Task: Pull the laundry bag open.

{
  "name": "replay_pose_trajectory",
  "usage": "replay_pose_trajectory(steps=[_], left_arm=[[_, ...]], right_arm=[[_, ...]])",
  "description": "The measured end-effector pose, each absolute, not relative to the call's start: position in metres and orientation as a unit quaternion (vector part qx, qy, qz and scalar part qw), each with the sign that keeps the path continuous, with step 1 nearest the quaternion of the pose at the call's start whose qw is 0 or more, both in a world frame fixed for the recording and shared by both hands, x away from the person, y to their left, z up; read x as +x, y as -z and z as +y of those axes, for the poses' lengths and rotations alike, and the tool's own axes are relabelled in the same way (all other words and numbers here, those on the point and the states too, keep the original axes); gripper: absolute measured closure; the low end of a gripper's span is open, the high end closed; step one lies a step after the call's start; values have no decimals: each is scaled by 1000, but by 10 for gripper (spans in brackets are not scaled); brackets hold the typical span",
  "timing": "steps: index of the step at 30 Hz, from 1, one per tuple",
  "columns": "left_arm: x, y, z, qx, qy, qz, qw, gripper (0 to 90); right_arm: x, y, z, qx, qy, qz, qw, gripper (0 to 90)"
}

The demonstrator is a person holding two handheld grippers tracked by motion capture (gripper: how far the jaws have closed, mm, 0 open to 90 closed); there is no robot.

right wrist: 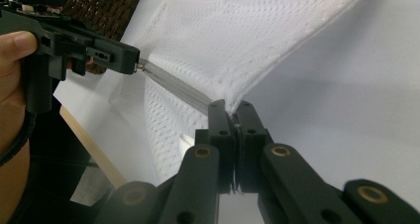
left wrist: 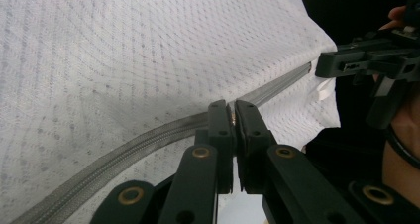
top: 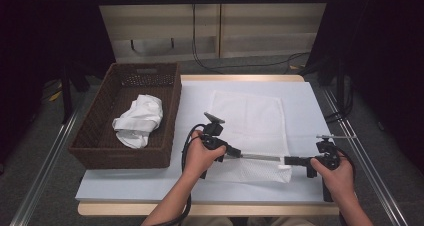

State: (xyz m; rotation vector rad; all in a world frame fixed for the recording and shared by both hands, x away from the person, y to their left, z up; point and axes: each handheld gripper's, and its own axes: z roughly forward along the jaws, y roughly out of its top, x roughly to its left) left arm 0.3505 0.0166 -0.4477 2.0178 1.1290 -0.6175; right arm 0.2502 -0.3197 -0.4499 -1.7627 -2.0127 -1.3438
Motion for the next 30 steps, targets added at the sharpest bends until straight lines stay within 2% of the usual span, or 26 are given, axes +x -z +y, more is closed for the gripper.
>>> replay_pose_trajectory(steps=[11,12,14,15,16,25,30], left_arm=[[351,448,19,784,246,435,368,868],[351,447,19,791,226,442,356,868],[351,447,21,789,220,449,357,868],[353,449,25,783,236,447,364,868],[354,450,27,777,252,442,370,868],[353,449,26,782,241,445,364,867],[353,449,28,780,252,443,364,867]], right_arm=[[251,450,-321,-585,455,-667,82,884],[251,450,-322,-588,452,-666,79,884],[251,450,-323,-589,446,-670,70,885],[250,450,-326,-594,443,-668,67,885],[249,449,-334,-592,462,-654,84,884],[249,449,-335,-593,455,-660,78,884],[249,450,-338,-594,455,-659,77,884]])
